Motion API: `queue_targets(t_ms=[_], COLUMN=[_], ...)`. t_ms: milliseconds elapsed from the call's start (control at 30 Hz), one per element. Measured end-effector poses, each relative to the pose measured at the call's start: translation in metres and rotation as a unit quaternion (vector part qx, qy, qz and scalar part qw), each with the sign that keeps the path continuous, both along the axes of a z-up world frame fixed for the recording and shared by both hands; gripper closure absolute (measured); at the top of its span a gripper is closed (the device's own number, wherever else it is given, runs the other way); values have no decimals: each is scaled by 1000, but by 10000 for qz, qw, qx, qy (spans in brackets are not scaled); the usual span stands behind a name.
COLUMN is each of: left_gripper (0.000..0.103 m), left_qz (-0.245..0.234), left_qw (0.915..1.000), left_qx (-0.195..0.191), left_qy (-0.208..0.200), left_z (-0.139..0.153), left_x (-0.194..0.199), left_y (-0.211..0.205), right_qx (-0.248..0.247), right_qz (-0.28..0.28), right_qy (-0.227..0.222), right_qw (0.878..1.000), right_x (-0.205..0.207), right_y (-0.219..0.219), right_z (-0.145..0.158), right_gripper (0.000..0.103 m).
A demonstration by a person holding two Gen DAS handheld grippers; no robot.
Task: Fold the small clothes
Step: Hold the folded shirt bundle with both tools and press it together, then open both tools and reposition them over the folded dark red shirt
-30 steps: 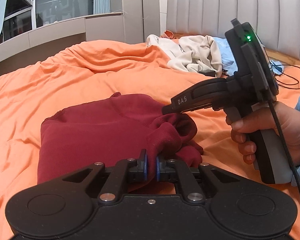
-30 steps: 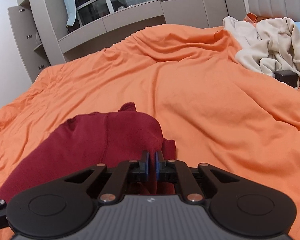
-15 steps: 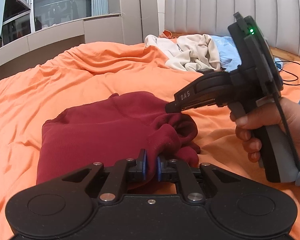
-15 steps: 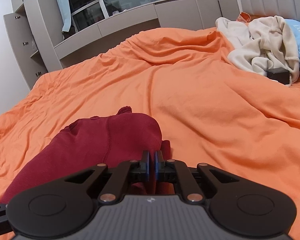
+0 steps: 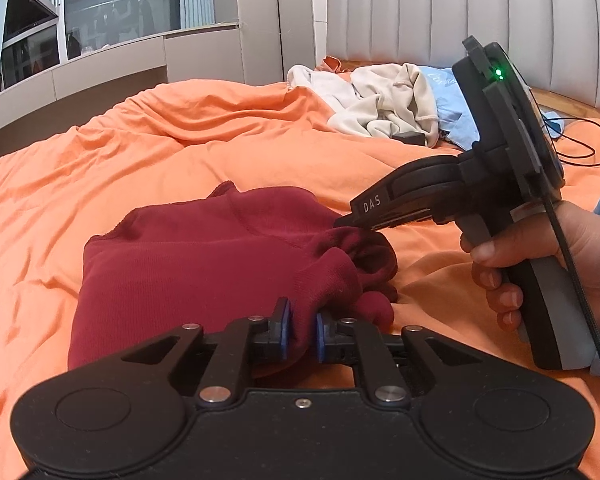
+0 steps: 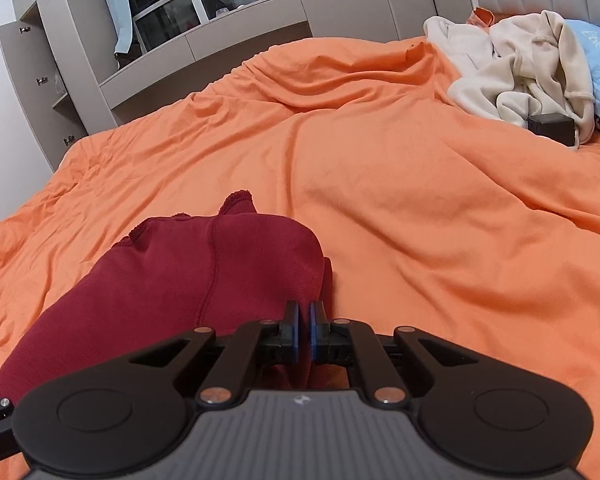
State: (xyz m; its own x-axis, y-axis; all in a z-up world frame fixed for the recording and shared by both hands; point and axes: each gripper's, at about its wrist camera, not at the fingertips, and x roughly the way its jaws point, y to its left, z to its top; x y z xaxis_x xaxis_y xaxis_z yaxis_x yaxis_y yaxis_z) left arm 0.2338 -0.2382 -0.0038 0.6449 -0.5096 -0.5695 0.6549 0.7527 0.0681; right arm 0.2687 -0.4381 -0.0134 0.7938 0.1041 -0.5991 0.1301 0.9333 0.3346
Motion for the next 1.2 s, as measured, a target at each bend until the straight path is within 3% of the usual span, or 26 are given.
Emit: queue_targets(t_ms=[167,233,300,367,467,500,567,667,733,833,1000,1100,1200], left_gripper=[66,48,37,34,21,13,12,1,1,1,1,1,1], left_qz=[-47,-96,-57,28,251,383,599,1102,1455,1939,2488,2529,2499], left_qw=[9996,9988,9973,9953,9912,9901,9883,9852,9821,9731,9541,9512,9531], left_qx=[-161,-294,-505,-705,-1073,-1158,-1262,-1212,-1137,-1154,-1307,-1306,-1256], left_qy=[232,378,538,662,730,695,617,510,374,472,1033,1190,1160], left_z=[3,6,10,15,26,29,34,40,41,39,27,20,18], left_x=[-1,0,2,4,12,15,21,32,38,52,76,81,78], left_y=[4,10,20,30,47,53,64,79,89,103,121,123,126], right_qx=[125,207,252,278,316,304,287,159,89,40,-188,-555,-930], right_qz=[11,13,27,46,82,91,85,5,-9,43,508,892,949], right_qy=[1,21,44,60,77,74,45,-38,-139,-315,-729,-827,-626], right_qw=[9999,9998,9997,9996,9994,9995,9995,9999,9999,9995,9959,9910,9892], right_x=[0,0,1,2,2,2,1,-3,-6,-14,-30,-39,-45], right_y=[-4,-7,-9,-9,-10,-10,-10,-9,-9,-6,15,36,49], right_z=[1,-1,-2,-3,-4,-4,-4,0,4,12,29,33,26], right_gripper=[97,97,97,97,96,94,87,63,43,34,14,10,8])
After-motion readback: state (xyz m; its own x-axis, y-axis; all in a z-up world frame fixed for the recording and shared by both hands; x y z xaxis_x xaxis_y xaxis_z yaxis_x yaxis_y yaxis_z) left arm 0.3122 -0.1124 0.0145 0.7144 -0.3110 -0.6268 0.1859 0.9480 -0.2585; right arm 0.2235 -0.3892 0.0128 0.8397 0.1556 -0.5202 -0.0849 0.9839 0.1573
